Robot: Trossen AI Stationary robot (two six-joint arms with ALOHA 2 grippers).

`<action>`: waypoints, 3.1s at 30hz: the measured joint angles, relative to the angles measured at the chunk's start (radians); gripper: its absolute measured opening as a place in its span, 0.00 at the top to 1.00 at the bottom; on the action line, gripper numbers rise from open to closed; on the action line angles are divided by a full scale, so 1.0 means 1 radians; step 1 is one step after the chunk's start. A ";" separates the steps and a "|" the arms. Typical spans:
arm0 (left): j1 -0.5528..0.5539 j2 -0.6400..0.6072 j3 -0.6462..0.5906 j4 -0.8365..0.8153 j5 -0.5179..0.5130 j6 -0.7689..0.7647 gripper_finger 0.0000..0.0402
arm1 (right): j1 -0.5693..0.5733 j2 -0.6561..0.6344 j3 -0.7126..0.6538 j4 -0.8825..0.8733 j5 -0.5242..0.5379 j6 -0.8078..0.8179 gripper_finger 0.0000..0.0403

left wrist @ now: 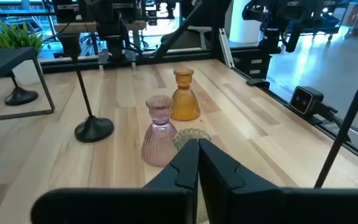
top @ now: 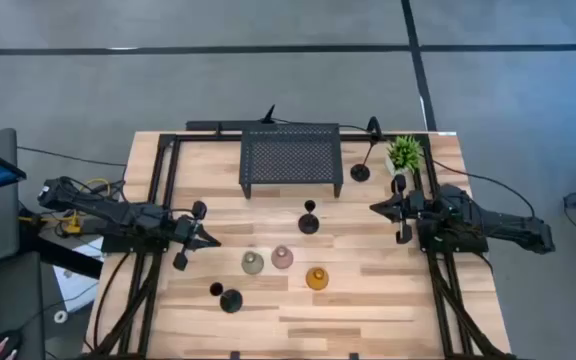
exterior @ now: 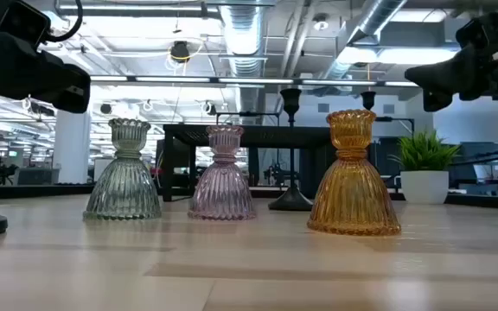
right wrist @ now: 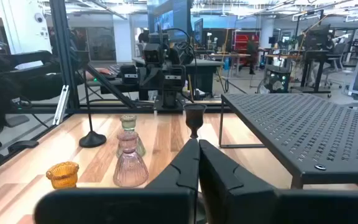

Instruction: Pick & Place candle stick holders

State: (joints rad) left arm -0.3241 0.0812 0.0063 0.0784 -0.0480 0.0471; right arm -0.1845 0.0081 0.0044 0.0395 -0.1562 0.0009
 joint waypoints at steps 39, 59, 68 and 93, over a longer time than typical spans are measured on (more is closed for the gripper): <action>0.000 0.000 0.000 0.013 0.000 0.000 0.97 | 0.000 0.000 0.000 0.000 0.000 0.000 1.00; 0.000 0.000 0.000 0.021 0.000 0.000 0.97 | 0.000 0.000 0.000 0.000 0.000 0.000 1.00; 0.000 0.000 0.000 0.117 0.000 -0.100 0.97 | 0.000 0.000 0.000 0.000 0.000 0.000 1.00; 0.000 0.000 0.000 0.226 -0.003 -0.097 0.97 | -0.001 0.000 0.000 0.002 0.000 0.000 1.00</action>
State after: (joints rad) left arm -0.3241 0.0811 0.0059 0.3042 -0.0513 -0.0498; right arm -0.1860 0.0081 0.0045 0.0410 -0.1558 0.0007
